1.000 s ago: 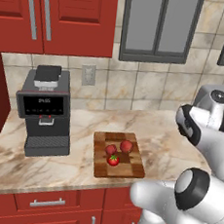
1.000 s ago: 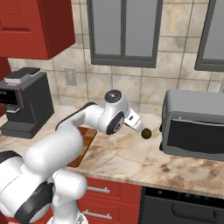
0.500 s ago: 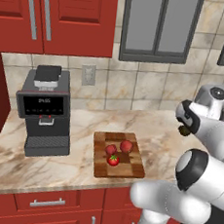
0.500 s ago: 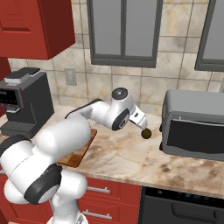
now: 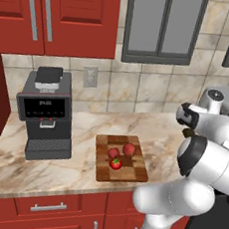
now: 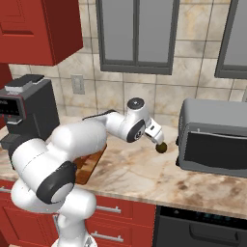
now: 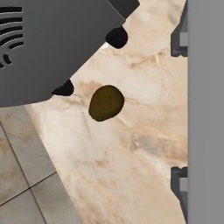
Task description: Place the avocado, onion, tomato, and bell pepper on the cutting board.
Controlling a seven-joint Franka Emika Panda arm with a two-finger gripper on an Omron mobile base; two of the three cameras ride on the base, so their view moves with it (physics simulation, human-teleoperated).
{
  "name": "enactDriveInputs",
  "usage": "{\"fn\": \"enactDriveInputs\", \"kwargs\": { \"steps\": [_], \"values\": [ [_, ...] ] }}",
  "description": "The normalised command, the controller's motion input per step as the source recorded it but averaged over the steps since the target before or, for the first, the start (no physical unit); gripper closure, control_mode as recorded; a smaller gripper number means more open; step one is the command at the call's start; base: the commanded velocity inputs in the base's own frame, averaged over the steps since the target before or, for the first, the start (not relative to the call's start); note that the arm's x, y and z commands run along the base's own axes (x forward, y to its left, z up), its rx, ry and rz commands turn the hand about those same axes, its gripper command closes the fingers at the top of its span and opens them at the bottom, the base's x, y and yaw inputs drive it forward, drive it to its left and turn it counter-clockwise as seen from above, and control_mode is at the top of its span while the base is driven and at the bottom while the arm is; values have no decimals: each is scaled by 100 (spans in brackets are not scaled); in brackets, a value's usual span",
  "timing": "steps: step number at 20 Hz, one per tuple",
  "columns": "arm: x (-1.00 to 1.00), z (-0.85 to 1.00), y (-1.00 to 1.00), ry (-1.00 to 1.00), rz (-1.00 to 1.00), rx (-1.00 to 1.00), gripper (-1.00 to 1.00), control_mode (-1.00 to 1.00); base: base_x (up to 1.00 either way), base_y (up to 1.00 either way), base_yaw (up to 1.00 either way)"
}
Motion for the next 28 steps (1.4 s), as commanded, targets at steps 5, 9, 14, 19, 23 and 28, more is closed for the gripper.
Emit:
{"fn": "enactDriveInputs", "kwargs": {
  "steps": [5, 9, 14, 19, 23, 28],
  "values": [
    [11, -2, -20, 0, 0, 0, -100, -100, 0, 0, 0],
    [7, -7, -25, 0, 0, 0, -100, -100, 0, 0, 0],
    [13, -17, -14, 0, 0, 0, -100, -100, 0, 0, 0],
    [19, -16, -9, 0, 0, 0, -100, -100, 0, 0, 0],
    [22, -16, -8, 0, 0, 0, -100, -100, 0, 0, 0],
    [18, -16, -8, 0, 0, 0, -100, -100, 0, 0, 0]
  ]
}}
